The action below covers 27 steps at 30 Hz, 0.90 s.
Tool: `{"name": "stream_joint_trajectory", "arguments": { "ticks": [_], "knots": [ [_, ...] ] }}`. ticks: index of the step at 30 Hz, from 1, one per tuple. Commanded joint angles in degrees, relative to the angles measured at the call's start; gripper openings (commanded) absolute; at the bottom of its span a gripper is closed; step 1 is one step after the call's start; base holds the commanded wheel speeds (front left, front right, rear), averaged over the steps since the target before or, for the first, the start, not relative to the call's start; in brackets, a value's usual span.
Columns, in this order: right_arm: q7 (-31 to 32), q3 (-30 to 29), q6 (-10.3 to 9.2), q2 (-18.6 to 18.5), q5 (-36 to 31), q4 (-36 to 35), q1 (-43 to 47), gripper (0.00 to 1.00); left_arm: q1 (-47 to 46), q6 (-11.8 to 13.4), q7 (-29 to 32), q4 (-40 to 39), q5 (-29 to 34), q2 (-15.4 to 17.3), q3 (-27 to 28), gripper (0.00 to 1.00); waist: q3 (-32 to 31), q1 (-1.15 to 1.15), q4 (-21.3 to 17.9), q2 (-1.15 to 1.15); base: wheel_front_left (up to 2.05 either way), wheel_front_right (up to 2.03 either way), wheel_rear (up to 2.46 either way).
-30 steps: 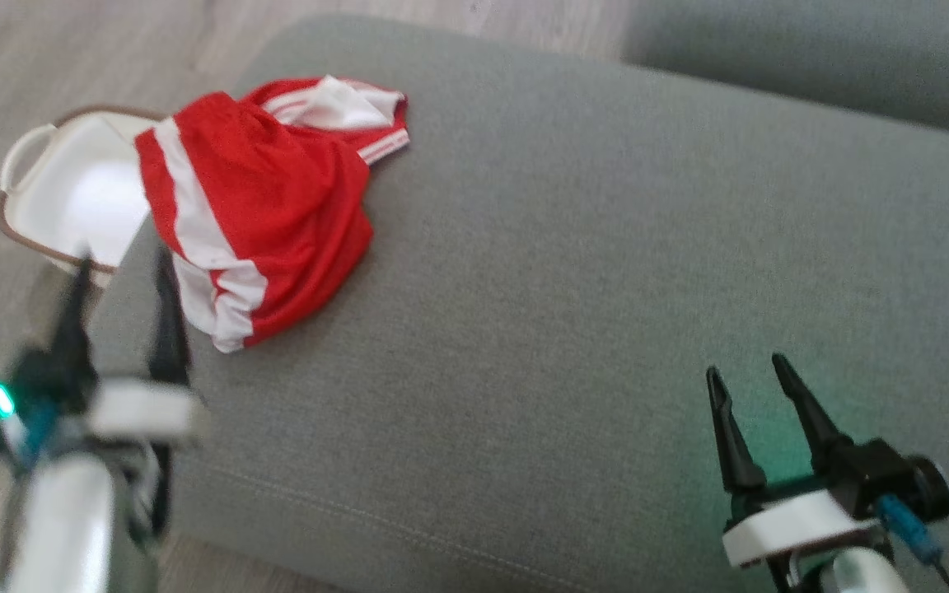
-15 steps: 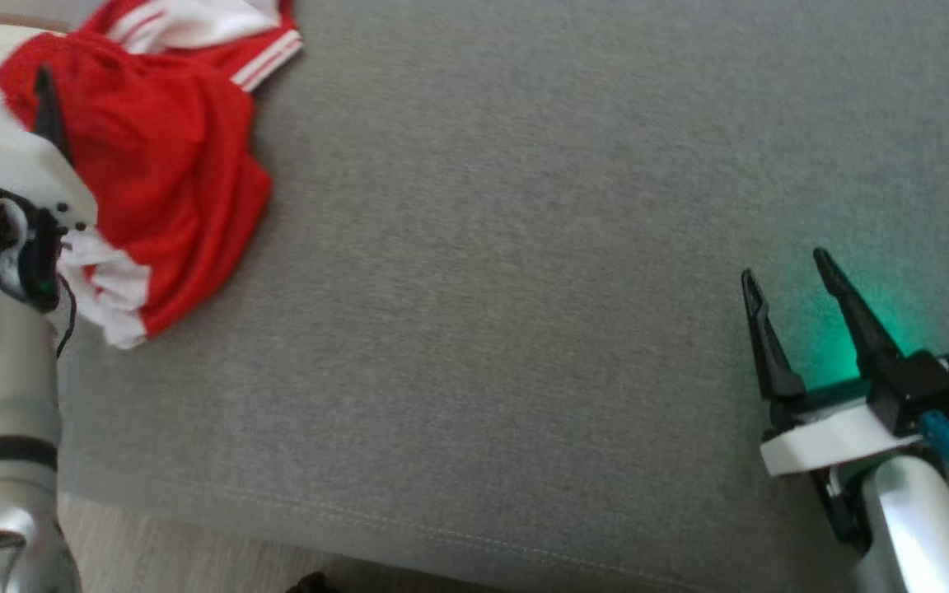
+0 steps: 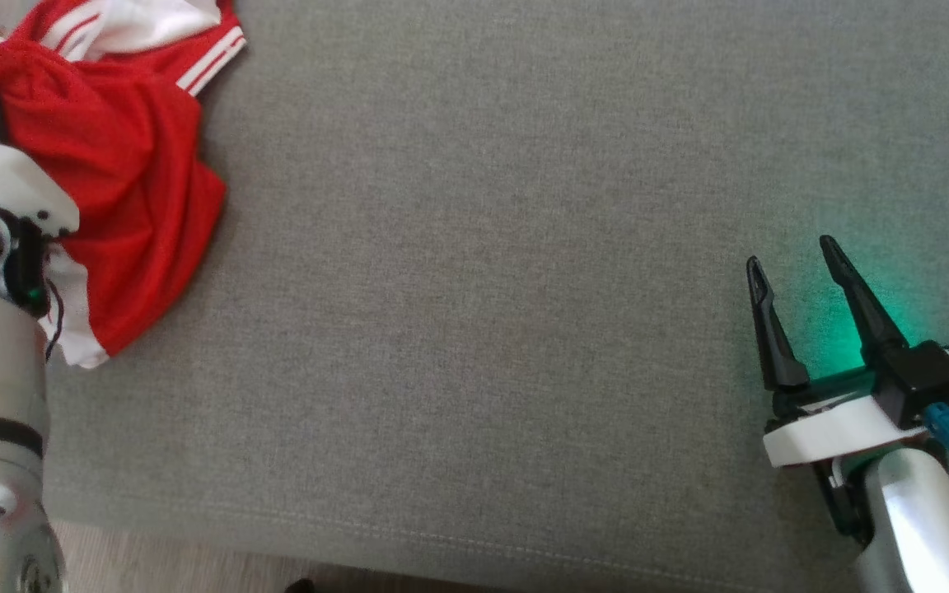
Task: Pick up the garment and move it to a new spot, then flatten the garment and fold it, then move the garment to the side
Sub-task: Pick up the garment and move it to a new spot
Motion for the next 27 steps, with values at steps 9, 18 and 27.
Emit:
{"name": "stream_joint_trajectory", "arguments": {
  "ticks": [9, 18, 27],
  "knots": [
    [-0.62, 2.13, -0.05, 3.23, 0.62, 0.07, 1.51, 1.00, -3.23, -2.32, -5.93, -9.48, -0.70, 2.48, -1.21, 0.00, -9.56, -0.01, -0.24, 0.00, 0.00, 0.00, 0.00],
    [-0.62, 3.49, -0.05, 5.86, 2.91, 0.91, 4.01, 1.00, -2.50, -3.32, 0.73, -26.28, -5.56, -0.07, -6.85, 0.00, -18.14, -0.01, -5.71, 0.00, 0.00, 0.00, 0.00],
    [-0.62, 3.97, -0.05, 6.53, 5.57, -0.29, 4.26, 1.00, -0.38, -3.14, 12.27, -43.43, -12.70, -3.19, -11.68, 0.00, -18.86, -0.01, -17.07, 0.00, 0.00, 0.00, 0.00]
  ]
}}
